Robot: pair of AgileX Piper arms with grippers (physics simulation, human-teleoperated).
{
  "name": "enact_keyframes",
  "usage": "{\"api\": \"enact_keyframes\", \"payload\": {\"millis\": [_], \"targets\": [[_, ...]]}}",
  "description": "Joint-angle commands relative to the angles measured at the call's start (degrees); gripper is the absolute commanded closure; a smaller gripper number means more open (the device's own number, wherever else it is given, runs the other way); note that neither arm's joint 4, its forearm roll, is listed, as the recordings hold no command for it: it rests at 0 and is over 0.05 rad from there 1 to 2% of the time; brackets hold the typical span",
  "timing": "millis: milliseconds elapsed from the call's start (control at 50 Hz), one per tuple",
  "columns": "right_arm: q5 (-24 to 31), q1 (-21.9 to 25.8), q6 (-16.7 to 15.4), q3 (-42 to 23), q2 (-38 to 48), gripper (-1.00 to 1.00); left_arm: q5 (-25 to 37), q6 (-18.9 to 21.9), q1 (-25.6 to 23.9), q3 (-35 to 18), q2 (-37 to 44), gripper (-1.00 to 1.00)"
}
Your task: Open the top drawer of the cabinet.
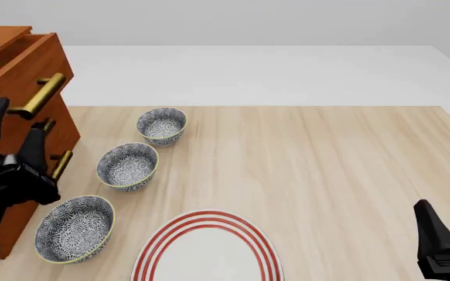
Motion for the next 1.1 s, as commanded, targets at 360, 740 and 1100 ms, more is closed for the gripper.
{"api": "enact_keyframes", "payload": {"millis": [360,740,1100], "targets": [[0.00,0.01,-0.01,0.00,0.00,-1.00,27.56,-8.88,-4.51,-7.82,-33.02,-1.00],[0.00,0.00,0.00,0.00,0.00,-1.00,35.31,-13.78,-4.76,-14.63,-37.63,-1.00],[0.00,-0.01,-0.01,0.00,0.00,-1.00,58.59,-36.15,-0.09,-34.88,-36.65,-1.00]]}}
